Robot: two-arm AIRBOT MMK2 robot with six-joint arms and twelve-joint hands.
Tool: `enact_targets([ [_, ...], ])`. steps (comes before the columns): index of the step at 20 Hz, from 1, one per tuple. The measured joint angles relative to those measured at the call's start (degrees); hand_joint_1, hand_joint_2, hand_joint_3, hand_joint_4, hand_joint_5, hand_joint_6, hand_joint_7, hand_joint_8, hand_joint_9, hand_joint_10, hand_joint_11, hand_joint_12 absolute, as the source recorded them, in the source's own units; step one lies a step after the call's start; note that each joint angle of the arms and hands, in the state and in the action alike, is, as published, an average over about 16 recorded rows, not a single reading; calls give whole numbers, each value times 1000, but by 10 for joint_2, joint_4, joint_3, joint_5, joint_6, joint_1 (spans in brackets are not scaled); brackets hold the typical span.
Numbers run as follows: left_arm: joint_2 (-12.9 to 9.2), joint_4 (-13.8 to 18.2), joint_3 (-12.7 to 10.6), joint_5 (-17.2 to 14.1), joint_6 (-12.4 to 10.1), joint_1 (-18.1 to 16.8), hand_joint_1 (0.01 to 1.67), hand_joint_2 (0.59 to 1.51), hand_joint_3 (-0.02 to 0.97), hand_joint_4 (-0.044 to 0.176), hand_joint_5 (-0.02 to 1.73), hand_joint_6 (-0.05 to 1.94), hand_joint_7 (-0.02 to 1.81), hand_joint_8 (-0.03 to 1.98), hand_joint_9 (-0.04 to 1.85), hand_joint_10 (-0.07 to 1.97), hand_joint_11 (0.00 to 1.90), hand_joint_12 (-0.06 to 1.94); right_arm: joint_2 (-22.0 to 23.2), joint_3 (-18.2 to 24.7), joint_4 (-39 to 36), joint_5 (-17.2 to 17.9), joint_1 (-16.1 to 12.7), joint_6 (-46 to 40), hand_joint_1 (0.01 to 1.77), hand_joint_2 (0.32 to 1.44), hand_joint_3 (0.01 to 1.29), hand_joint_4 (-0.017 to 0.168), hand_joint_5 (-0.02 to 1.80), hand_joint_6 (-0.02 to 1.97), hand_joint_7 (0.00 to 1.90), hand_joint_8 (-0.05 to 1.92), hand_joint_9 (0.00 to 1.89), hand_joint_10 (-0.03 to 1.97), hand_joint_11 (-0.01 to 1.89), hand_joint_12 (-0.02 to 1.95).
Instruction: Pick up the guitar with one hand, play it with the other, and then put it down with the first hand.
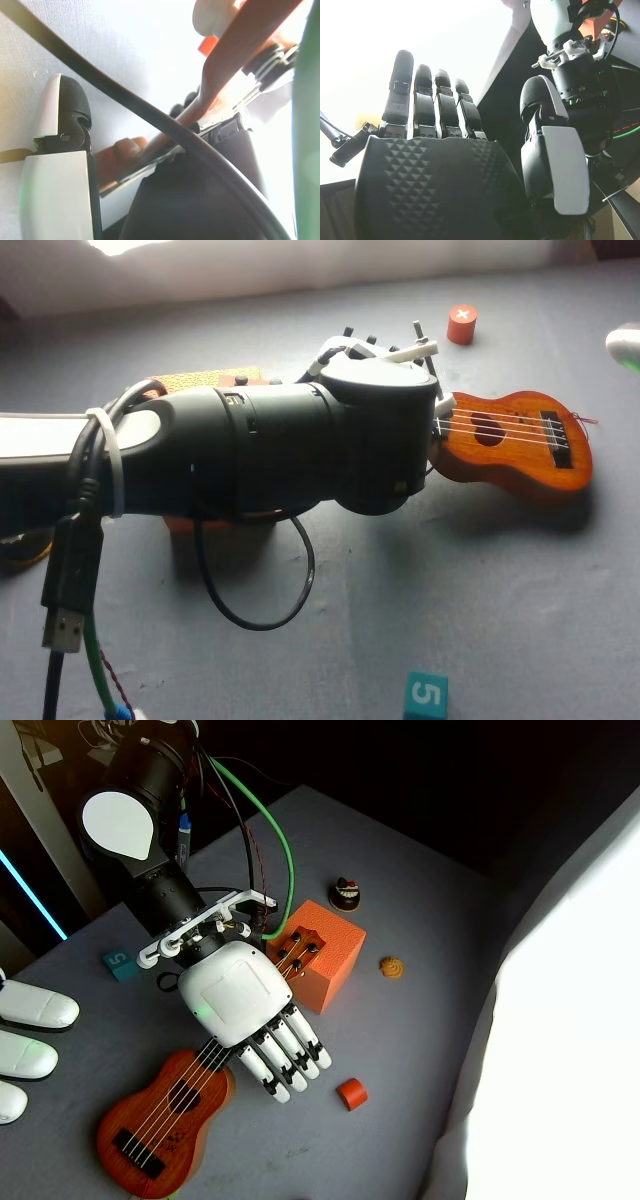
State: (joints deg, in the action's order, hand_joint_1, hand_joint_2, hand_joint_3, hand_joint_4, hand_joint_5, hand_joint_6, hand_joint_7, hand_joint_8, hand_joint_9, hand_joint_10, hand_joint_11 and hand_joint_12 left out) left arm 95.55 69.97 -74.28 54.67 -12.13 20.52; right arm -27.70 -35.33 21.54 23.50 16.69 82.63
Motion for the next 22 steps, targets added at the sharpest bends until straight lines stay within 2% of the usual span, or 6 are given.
enact_targets([
  [7, 0, 2, 0, -3, 0, 1, 1175, 1022, 6, 6, 755, 1454, 771, 1621, 805, 1641, 757, 1779, 0, 0, 0, 0, 0, 0, 418, 1281, 16, 4, 56, 39, 92, 12, 21, 260, 21, 618],
  [8, 0, 1, 0, -4, 0, 1, 1192, 1026, 4, 9, 822, 1573, 844, 1744, 885, 1760, 846, 1866, 0, 0, 0, 0, 0, 0, 419, 1282, 16, 4, 57, 39, 93, 12, 22, 257, 21, 615],
  [10, 0, 1, 0, -6, 0, 1, 1234, 1030, 2, 14, 943, 1736, 976, 1907, 1040, 1907, 1026, 1915, 0, 0, 0, 0, 0, 0, 423, 1284, 16, 4, 56, 39, 93, 12, 23, 250, 22, 599],
  [13, -2, -1, 2, -12, 0, 0, 1303, 1038, -3, 22, 1101, 1771, 1170, 1951, 1257, 1929, 1257, 1909, 0, 0, 0, 0, 0, 0, 429, 1289, 16, 4, 53, 39, 86, 12, 24, 239, 22, 548],
  [16, -7, -9, 7, -18, 3, -4, 1378, 1057, -8, 32, 1187, 1829, 1289, 1966, 1387, 1931, 1396, 1905, 0, 0, -1, 0, 0, 0, 433, 1294, 16, 4, 50, 39, 82, 11, 24, 228, 22, 517],
  [22, -32, -42, 28, -43, 23, -22, 1492, 1079, -13, 51, 1232, 1901, 1306, 1981, 1416, 1920, 1440, 1897, 0, -5, -22, 2, 0, -17, 424, 1305, 16, 4, 47, 39, 72, 11, 25, 208, 21, 502],
])
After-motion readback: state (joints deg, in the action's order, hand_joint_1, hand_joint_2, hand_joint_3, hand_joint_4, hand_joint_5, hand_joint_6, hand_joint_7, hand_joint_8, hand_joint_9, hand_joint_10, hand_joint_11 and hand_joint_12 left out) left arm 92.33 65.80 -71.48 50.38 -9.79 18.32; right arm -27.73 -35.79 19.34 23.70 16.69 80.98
